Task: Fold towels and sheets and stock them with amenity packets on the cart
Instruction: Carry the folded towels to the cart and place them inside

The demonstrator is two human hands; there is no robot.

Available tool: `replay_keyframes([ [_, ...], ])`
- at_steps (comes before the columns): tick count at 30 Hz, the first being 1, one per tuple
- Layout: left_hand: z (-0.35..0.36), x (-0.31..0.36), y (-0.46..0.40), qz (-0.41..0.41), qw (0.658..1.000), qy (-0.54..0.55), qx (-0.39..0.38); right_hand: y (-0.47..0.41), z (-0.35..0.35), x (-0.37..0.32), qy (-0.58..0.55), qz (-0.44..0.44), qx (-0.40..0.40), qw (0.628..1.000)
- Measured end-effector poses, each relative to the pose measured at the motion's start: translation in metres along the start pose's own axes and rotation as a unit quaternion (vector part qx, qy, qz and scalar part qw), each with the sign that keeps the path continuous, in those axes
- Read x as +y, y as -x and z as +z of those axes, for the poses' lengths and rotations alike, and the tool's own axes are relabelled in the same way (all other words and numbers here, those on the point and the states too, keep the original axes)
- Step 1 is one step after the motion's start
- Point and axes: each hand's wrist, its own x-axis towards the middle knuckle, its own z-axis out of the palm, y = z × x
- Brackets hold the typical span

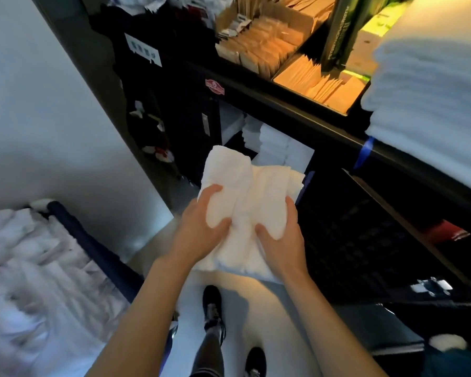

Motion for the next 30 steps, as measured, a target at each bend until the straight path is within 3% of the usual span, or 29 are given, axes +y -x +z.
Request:
replay_keyframes([
  [5,-0.01,-0.037,-0.065,0.008,1.0,0.001,-0.022,-0.05,0.043,-0.012,0.004,-0.003,0.022,1.0],
  [17,0.011,-0.108,-0.235,0.045,0.989,0.014,-0.141,-0.154,0.126,0.019,-0.032,0.088,0.116,0.989],
  [24,0.034,-0.127,-0.301,0.057,0.99,0.016,-0.125,-0.214,0.15,0.038,-0.043,0.094,0.141,0.985],
  [30,0.03,-0.144,-0.32,0.033,0.994,0.019,-0.1,-0.233,0.178,0.048,-0.062,0.088,0.107,0.988],
])
